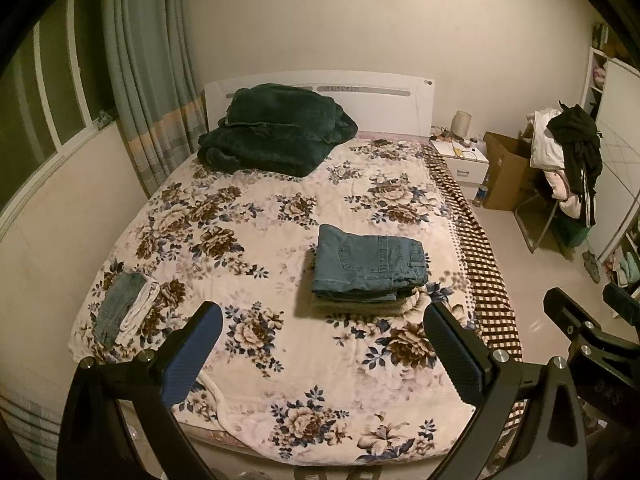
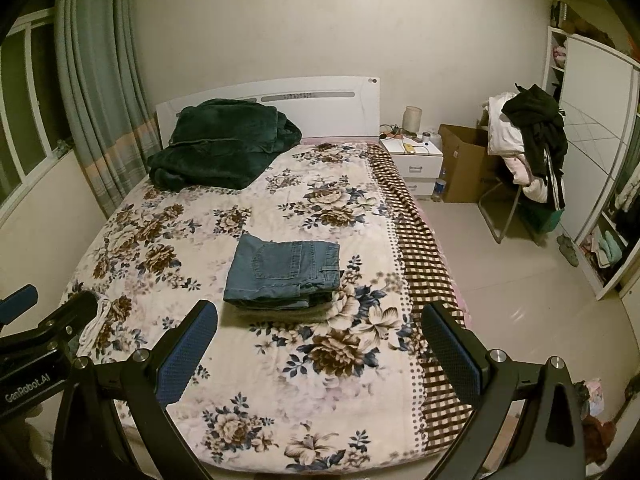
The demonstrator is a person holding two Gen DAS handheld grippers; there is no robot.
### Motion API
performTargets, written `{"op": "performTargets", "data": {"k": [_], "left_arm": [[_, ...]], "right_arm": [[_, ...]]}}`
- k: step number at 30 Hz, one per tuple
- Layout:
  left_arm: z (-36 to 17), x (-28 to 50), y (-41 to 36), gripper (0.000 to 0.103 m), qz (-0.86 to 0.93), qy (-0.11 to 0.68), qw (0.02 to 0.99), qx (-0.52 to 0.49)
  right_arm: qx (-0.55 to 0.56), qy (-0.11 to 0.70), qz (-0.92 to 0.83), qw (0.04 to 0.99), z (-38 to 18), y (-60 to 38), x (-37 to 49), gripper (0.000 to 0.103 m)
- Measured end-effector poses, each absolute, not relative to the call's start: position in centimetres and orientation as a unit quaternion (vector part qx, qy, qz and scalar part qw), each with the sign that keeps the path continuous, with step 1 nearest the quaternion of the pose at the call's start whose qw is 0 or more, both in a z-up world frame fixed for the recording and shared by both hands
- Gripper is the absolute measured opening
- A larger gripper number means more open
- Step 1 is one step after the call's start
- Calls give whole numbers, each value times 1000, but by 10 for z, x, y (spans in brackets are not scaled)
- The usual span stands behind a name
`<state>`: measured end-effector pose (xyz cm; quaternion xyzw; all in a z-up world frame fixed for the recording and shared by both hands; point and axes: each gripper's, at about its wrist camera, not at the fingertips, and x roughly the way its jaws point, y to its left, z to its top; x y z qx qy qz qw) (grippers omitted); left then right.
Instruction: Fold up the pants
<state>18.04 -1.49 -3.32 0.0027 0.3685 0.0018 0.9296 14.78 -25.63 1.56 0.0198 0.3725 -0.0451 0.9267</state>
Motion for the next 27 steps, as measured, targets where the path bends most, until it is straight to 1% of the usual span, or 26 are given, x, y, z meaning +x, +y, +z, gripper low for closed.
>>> {"op": "performTargets", "data": {"k": [27], "left_arm": [[-24,177,-17,103,15,351,936,-2]], "right_arm": [[21,362,-49,931,23,-259,144,103]]}}
